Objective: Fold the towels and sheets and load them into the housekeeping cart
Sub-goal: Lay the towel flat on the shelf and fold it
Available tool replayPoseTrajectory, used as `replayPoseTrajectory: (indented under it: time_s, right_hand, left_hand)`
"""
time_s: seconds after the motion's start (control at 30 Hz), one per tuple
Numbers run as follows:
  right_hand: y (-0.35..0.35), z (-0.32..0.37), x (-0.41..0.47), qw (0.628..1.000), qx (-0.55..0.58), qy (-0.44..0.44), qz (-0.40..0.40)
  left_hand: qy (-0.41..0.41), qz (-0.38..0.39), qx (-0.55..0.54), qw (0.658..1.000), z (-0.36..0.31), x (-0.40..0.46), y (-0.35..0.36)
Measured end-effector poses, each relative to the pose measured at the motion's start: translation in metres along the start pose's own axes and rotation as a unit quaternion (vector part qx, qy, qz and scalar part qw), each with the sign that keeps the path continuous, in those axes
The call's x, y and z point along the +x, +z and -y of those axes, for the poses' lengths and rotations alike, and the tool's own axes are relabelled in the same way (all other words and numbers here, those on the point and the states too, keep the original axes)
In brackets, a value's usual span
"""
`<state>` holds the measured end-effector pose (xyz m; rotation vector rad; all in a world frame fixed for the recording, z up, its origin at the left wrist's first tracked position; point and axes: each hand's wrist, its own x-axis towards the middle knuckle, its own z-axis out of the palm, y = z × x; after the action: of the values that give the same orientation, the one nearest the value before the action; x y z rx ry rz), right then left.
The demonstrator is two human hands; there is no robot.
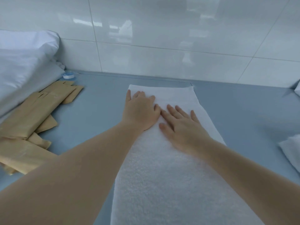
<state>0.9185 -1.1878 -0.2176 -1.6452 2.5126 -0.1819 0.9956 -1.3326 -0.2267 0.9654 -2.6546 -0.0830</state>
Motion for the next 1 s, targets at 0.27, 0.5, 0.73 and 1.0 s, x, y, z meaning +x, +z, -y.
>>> replayPoseTrajectory:
  time_s: [0.27, 0.5, 0.73, 1.0]
  right_hand:
    - [0.004, -0.008, -0.050, 0.998, -0.041, 0.049, 0.005]
    - [0.006, -0.009, -0.048, 0.998, -0.037, 0.056, -0.005]
    - [-0.008, 0.010, -0.063, 0.994, -0.007, 0.095, 0.055]
    - [0.003, -0.024, -0.142, 0.991, -0.022, 0.129, 0.026]
  left_hand:
    - [0.029, 0.017, 0.009, 0.999, -0.018, -0.033, -0.023]
    - [-0.003, 0.137, -0.028, 0.990, -0.057, -0.144, -0.028]
    - [-0.031, 0.126, -0.003, 0.992, -0.070, -0.223, -0.048]
    - [-0.030, 0.128, 0.006, 0.991, -0.070, -0.220, -0.048]
